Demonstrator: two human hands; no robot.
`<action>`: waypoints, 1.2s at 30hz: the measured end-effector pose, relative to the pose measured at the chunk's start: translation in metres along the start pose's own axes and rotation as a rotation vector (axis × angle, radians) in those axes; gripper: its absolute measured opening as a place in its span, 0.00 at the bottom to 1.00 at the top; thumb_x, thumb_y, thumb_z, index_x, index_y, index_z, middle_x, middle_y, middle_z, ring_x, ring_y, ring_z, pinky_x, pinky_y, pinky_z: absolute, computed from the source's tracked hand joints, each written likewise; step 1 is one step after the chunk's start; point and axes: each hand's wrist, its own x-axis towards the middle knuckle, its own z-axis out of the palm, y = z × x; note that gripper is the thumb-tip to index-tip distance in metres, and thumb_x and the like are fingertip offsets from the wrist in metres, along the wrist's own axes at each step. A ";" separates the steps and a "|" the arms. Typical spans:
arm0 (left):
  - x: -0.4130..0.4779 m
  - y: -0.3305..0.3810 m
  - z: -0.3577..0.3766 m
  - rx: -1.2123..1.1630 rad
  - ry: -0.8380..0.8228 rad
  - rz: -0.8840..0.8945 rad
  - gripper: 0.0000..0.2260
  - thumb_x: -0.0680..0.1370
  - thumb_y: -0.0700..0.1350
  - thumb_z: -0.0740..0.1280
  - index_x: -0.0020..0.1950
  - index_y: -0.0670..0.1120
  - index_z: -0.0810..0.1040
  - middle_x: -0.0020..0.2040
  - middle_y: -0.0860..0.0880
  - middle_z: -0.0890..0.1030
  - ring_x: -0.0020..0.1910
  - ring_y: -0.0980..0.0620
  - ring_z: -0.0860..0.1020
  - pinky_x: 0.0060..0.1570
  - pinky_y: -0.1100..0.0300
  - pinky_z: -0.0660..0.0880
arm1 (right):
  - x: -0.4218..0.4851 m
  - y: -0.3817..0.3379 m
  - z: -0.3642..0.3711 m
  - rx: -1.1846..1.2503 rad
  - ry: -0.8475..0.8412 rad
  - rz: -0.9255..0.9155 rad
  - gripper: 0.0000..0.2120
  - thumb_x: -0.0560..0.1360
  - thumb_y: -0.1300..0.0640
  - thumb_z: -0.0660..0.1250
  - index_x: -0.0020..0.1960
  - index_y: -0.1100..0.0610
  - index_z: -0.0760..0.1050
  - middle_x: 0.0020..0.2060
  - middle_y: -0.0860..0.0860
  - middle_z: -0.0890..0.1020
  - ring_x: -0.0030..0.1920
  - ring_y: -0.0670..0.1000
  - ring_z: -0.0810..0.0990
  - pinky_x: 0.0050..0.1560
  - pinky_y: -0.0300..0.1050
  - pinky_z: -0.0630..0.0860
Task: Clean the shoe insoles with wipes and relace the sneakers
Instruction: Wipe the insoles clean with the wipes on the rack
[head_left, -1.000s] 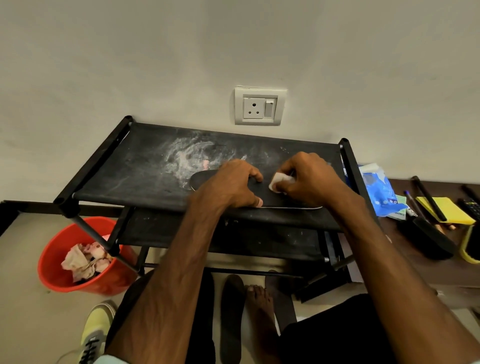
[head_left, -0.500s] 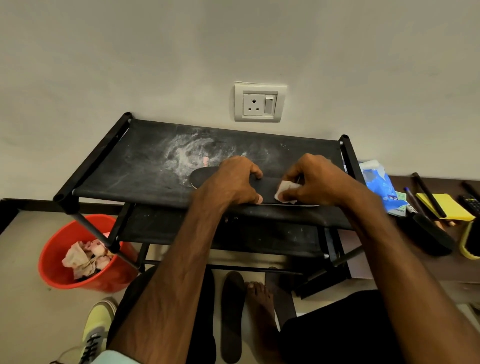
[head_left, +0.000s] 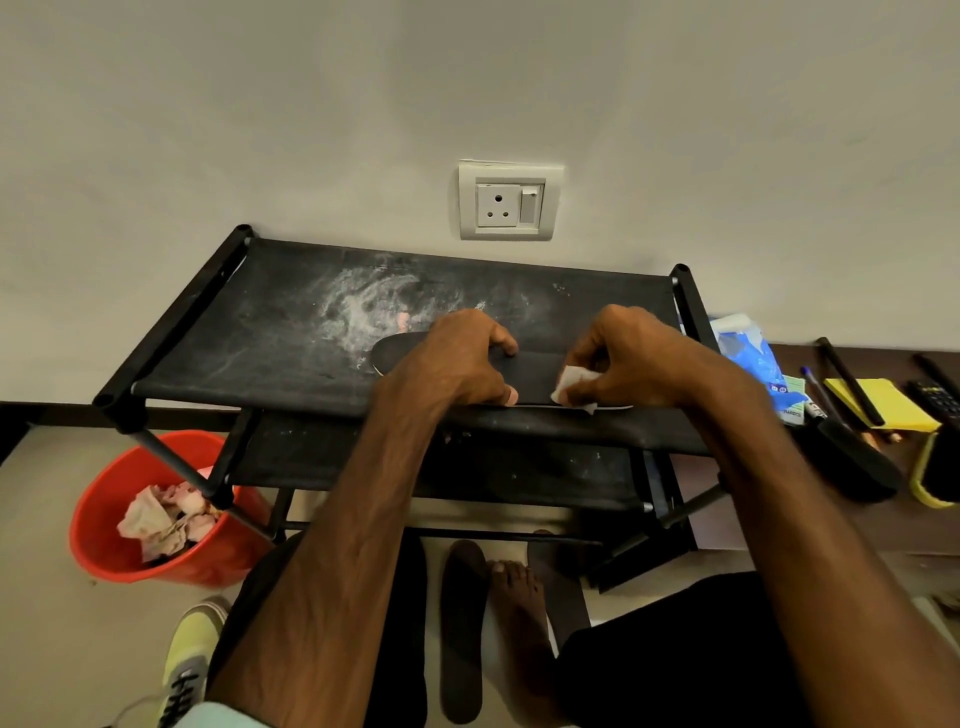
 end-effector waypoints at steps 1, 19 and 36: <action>0.000 0.001 0.000 0.010 0.000 0.003 0.28 0.73 0.48 0.78 0.72 0.51 0.76 0.72 0.49 0.74 0.71 0.48 0.71 0.71 0.52 0.67 | 0.001 0.001 0.001 0.003 0.018 0.003 0.08 0.70 0.50 0.79 0.49 0.49 0.86 0.44 0.46 0.87 0.43 0.45 0.84 0.48 0.51 0.84; 0.001 0.003 0.001 0.023 -0.006 -0.007 0.28 0.73 0.48 0.78 0.72 0.51 0.76 0.71 0.49 0.75 0.71 0.48 0.71 0.71 0.53 0.66 | 0.011 0.004 0.000 0.000 0.082 0.048 0.11 0.71 0.51 0.79 0.53 0.50 0.86 0.47 0.47 0.85 0.45 0.47 0.82 0.48 0.48 0.82; 0.004 0.002 0.003 0.038 0.002 0.006 0.28 0.73 0.47 0.78 0.73 0.50 0.75 0.72 0.49 0.74 0.70 0.48 0.72 0.70 0.54 0.67 | 0.015 0.016 0.002 0.030 0.162 0.091 0.11 0.69 0.48 0.80 0.50 0.47 0.86 0.46 0.47 0.86 0.45 0.49 0.83 0.50 0.54 0.83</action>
